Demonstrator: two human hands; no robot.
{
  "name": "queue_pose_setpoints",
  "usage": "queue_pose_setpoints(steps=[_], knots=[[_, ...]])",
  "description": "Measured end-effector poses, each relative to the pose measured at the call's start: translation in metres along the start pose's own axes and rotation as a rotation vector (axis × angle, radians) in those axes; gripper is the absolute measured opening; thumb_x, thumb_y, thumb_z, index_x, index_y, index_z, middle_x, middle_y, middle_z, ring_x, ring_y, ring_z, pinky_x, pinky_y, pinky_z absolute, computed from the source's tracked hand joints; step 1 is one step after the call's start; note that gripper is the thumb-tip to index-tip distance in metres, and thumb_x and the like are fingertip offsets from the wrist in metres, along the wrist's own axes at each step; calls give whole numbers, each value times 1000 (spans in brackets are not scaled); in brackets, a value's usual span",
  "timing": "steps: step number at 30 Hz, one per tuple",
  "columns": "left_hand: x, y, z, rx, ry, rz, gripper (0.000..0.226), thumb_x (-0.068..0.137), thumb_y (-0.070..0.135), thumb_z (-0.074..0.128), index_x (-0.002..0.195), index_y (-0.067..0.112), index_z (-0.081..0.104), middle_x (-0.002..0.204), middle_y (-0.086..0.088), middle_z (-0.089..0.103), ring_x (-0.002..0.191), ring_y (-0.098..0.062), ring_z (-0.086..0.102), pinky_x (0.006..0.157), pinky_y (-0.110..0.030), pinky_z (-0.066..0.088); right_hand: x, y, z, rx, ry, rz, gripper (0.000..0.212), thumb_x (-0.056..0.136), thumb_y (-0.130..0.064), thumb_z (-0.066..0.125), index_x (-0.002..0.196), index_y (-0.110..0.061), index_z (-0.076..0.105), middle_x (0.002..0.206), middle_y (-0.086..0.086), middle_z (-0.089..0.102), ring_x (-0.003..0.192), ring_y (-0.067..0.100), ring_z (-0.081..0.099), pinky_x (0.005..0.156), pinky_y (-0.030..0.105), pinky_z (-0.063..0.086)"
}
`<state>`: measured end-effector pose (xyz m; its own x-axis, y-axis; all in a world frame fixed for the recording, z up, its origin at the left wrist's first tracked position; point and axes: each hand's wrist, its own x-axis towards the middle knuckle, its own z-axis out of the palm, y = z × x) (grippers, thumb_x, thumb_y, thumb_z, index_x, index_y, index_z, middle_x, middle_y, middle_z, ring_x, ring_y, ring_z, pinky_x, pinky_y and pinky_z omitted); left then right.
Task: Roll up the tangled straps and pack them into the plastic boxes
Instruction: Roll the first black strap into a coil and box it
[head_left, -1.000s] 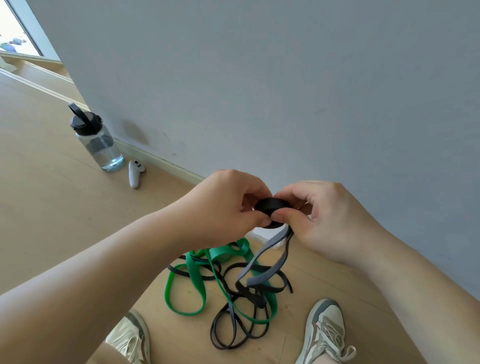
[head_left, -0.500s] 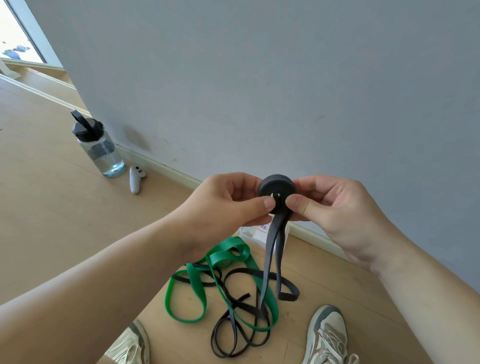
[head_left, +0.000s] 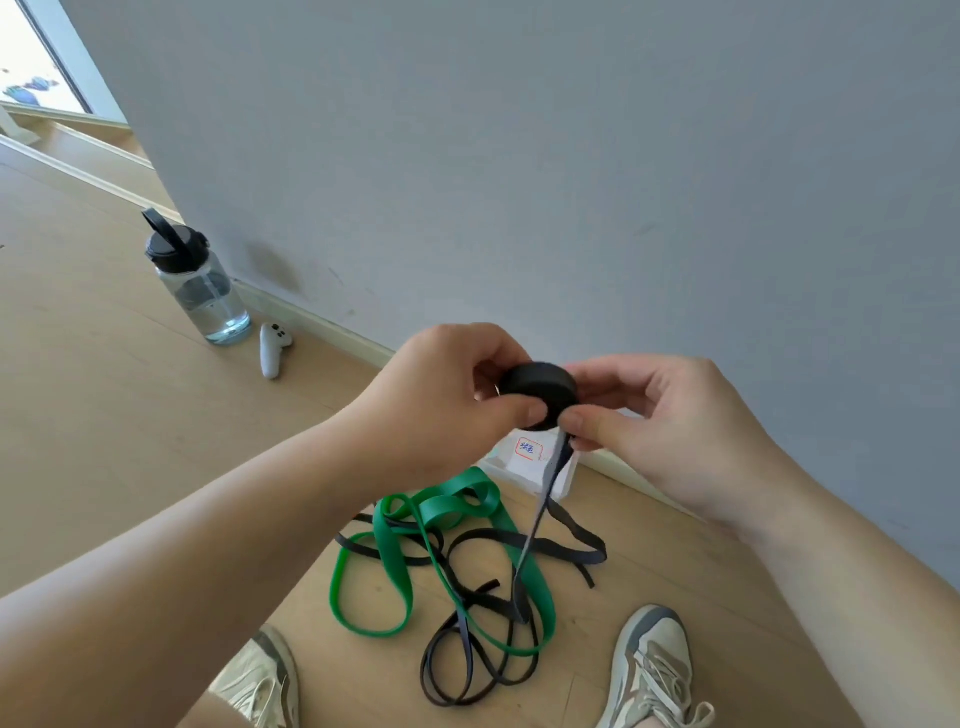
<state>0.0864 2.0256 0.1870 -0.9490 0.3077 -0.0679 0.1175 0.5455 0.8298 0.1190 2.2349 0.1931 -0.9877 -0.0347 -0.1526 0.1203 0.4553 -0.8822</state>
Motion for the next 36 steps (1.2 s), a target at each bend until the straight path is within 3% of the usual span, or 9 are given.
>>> queue_pose_setpoints(steps=[10, 14, 17, 19, 23, 26, 30, 33, 36], knots=[[-4, 3, -4, -756, -117, -149, 20, 89, 3, 77, 106, 1, 66, 106, -22, 75, 96, -29, 76, 88, -34, 63, 4, -5, 0, 289, 4, -48, 24, 84, -20, 74, 108, -20, 77, 95, 2, 81, 82, 19, 75, 67, 31, 61], [-4, -1, 0, -37, -23, -25, 20, 82, 29, 84, 97, 29, 71, 86, 9, 75, 77, -4, 69, 75, -20, 56, -5, -7, 2, -313, 62, -177, 17, 95, -18, 71, 103, -32, 76, 82, -27, 71, 69, 3, 65, 63, 11, 46], [-5, -1, 2, 173, -16, 154, 26, 81, 36, 81, 105, 38, 71, 90, 17, 66, 80, -2, 60, 71, -17, 47, -6, -8, 12, -604, 36, -324, 20, 95, -16, 66, 104, -32, 73, 87, -17, 69, 77, 7, 63, 66, 31, 53], [-5, -1, 2, 211, -62, 197, 15, 86, 31, 77, 100, 35, 74, 90, 13, 64, 80, -4, 59, 73, -25, 50, -6, -6, 14, -646, 33, -369, 22, 93, -17, 67, 106, -34, 75, 90, -14, 71, 84, 13, 65, 70, 36, 56], [-2, 1, -2, 179, -61, 152, 11, 90, 29, 74, 101, 32, 73, 90, 9, 66, 83, -8, 61, 77, -30, 51, -4, -6, 3, -134, 80, -86, 28, 85, -20, 82, 111, -30, 79, 92, -17, 79, 89, -3, 73, 83, 11, 54], [0, 2, -5, -16, -36, 32, 13, 91, 24, 76, 103, 29, 73, 83, 6, 74, 72, -3, 70, 71, -17, 54, 1, -3, -8, 89, 10, 5, 25, 86, -11, 79, 108, -24, 79, 98, -7, 81, 97, 10, 77, 96, 38, 58], [0, 2, -4, -321, -20, -36, 11, 94, 16, 74, 104, 20, 74, 88, 6, 80, 74, -6, 75, 69, -13, 56, 4, -2, -2, 264, -3, 20, 25, 90, -4, 71, 112, -15, 76, 101, 3, 81, 98, 20, 78, 92, 43, 62], [0, -1, 0, -427, -55, -63, 13, 94, 14, 74, 107, 17, 73, 95, 1, 80, 85, -14, 77, 82, -29, 62, 5, -2, -4, 191, 25, -24, 21, 91, -11, 73, 109, -20, 77, 98, -2, 81, 93, 16, 77, 91, 37, 61], [0, -9, 3, -131, -64, 3, 21, 91, 20, 76, 108, 28, 70, 95, 11, 77, 84, -5, 73, 82, -28, 59, -1, -1, -3, -237, 43, -129, 15, 94, -18, 73, 103, -29, 76, 93, -15, 75, 85, -1, 69, 77, 9, 52]])
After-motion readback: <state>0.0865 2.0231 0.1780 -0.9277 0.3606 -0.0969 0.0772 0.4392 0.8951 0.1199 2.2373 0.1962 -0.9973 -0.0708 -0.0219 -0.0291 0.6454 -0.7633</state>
